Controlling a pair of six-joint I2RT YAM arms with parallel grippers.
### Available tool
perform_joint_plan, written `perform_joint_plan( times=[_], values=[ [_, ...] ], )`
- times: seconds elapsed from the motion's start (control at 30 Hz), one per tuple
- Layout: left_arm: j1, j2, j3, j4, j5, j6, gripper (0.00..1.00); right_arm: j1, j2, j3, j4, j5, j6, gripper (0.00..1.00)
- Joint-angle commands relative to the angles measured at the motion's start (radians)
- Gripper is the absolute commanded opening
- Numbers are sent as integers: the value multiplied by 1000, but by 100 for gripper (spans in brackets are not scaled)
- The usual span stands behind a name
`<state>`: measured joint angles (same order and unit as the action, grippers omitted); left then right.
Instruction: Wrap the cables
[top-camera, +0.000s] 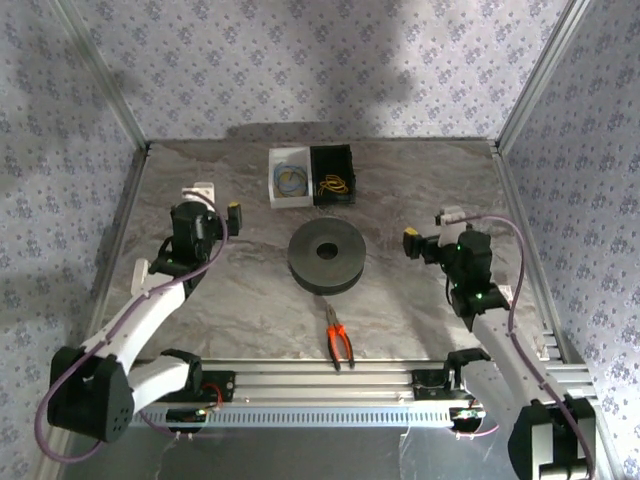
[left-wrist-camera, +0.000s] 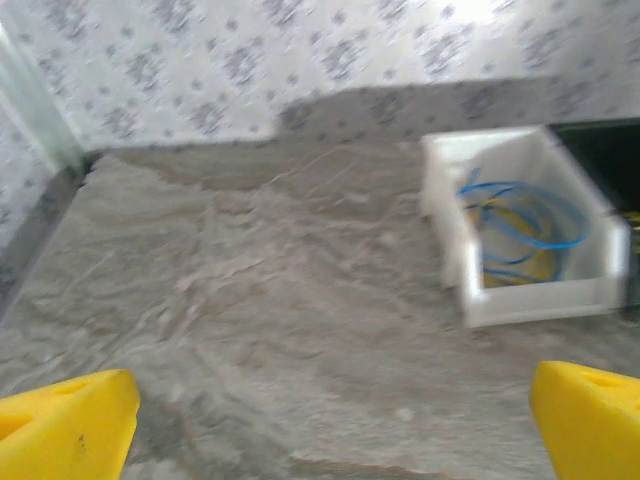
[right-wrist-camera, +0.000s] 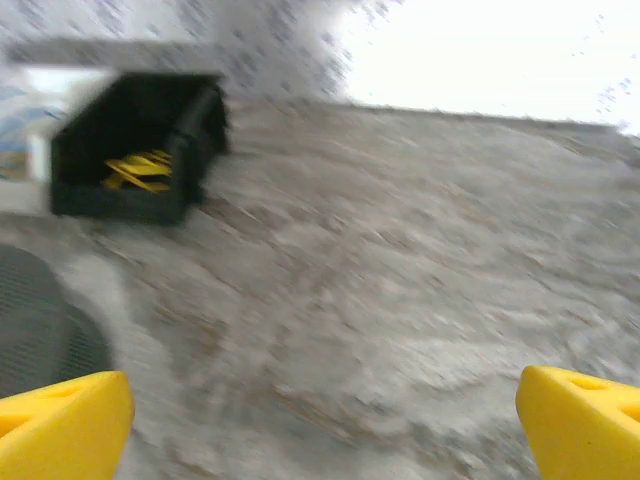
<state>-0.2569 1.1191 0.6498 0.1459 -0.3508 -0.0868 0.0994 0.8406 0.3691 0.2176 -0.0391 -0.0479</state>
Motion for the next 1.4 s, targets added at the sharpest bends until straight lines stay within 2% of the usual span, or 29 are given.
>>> perform_joint_plan(
  times=[0.0,0.17,0.4,0.53,0.57,0.67,0.83,0.93,1.03,1.37],
  values=[
    [38,50,-45,173,-118,-2,100,-51,30,-60,174,75,-76,100],
    [80,132,-133,297,-145,-5,100,-121,155,-74,257,28,-43,100],
    [114,208,-167,391,-61,83,100,-133,341,-60,363,-1,-27,100],
    [143,259,-243,544,-8,70,100,-130,410,-37,397,-5,-30,100],
    [148,247,-236,505,14,65,100,-133,427,-30,413,-6,-28,100],
    [173,262,-233,522,54,65,100,-135,472,7,402,-17,-32,100],
    [202,378,-249,675,81,66,100,-137,578,52,447,-35,-20,100],
    [240,399,-241,666,119,27,100,-135,656,54,515,-26,-18,100],
    [247,417,-257,713,142,30,100,-139,663,45,533,-17,-9,100],
    [254,413,-254,701,155,26,100,-144,680,37,555,17,11,100]
  ],
)
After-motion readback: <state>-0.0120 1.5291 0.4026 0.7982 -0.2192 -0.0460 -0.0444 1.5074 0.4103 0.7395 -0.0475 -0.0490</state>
